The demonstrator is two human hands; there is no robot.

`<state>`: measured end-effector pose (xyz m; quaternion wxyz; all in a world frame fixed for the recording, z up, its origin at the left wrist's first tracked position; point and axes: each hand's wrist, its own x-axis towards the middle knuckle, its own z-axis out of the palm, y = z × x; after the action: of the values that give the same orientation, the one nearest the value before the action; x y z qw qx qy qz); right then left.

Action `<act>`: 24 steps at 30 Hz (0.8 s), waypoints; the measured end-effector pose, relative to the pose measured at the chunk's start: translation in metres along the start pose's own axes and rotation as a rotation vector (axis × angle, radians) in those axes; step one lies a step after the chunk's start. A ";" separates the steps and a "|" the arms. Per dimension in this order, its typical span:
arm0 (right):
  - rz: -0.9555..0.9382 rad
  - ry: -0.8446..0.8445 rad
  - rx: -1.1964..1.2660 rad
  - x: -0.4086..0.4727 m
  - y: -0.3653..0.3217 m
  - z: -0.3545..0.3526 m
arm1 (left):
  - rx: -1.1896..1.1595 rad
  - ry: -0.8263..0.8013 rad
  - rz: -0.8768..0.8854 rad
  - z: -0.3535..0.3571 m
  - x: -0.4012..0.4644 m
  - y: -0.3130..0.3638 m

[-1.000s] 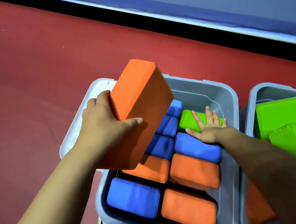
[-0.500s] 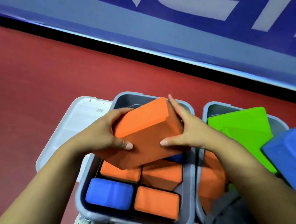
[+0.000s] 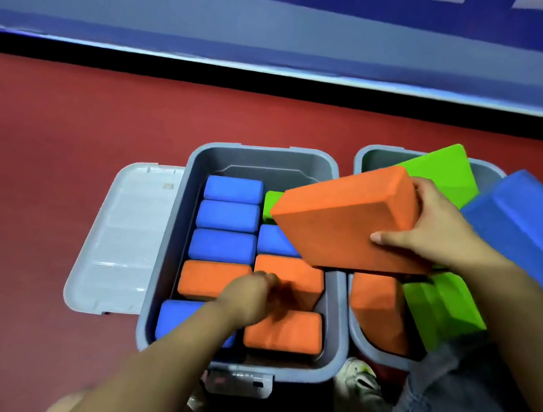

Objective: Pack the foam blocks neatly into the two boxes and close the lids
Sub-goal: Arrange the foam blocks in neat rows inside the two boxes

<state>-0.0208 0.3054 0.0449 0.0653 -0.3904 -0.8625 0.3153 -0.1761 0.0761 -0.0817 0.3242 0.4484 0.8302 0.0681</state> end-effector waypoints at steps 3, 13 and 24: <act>0.069 -0.035 0.085 -0.006 0.013 -0.007 | -0.097 -0.188 0.006 0.028 0.010 -0.004; 0.029 -0.177 0.117 -0.008 0.010 0.011 | -0.692 -0.158 -0.199 0.026 0.035 -0.025; -0.005 -0.264 0.124 -0.007 -0.008 0.015 | -0.965 -0.346 -0.380 0.017 0.023 -0.028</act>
<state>-0.0266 0.2887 0.0384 -0.0238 -0.3385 -0.8436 0.4162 -0.1947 0.0753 -0.1171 0.6318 0.0954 0.7055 0.3067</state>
